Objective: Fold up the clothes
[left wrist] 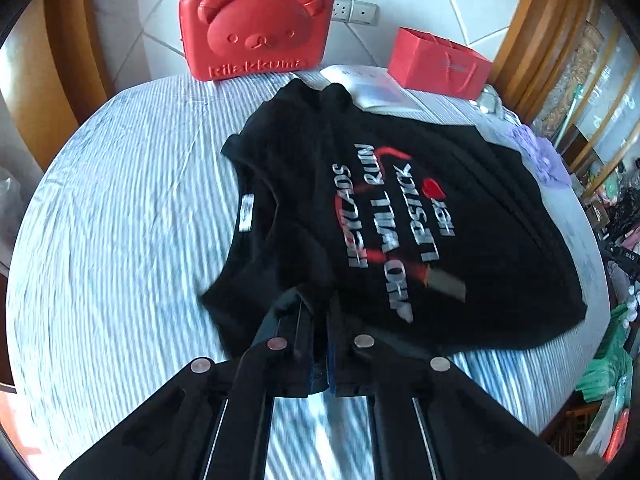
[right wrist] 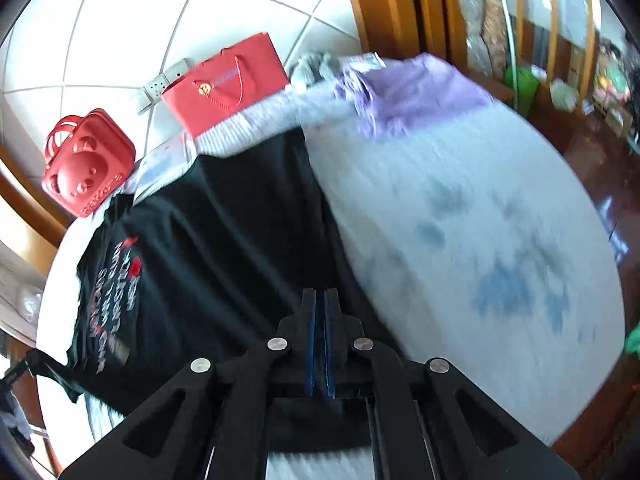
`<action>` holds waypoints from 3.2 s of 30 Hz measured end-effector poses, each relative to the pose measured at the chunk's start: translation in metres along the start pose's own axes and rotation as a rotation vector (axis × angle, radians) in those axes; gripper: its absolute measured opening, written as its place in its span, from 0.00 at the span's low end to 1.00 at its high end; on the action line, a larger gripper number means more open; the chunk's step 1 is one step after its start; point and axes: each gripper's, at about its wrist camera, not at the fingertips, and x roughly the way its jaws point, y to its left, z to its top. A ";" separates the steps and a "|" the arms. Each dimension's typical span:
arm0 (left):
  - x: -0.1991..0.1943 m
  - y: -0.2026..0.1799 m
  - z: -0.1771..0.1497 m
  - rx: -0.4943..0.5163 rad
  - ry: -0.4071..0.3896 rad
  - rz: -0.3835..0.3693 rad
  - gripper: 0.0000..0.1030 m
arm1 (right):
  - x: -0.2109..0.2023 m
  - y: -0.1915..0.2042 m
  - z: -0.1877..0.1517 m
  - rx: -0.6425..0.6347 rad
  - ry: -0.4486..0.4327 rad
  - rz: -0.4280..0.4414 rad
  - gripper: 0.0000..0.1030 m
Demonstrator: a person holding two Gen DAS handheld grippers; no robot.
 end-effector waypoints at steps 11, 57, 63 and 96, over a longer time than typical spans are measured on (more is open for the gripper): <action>0.077 0.002 0.047 -0.038 0.052 0.028 0.03 | 0.003 -0.016 -0.051 -0.082 0.144 -0.082 0.46; 0.107 0.041 0.017 0.029 0.129 0.164 0.54 | 0.058 -0.021 -0.019 -0.114 0.196 -0.118 0.48; 0.108 0.044 0.004 0.027 0.174 0.143 0.08 | 0.065 -0.019 -0.023 -0.100 0.171 -0.110 0.49; 0.044 0.075 -0.017 0.074 0.137 0.034 0.36 | 0.067 0.352 -0.128 -0.899 0.192 0.413 0.31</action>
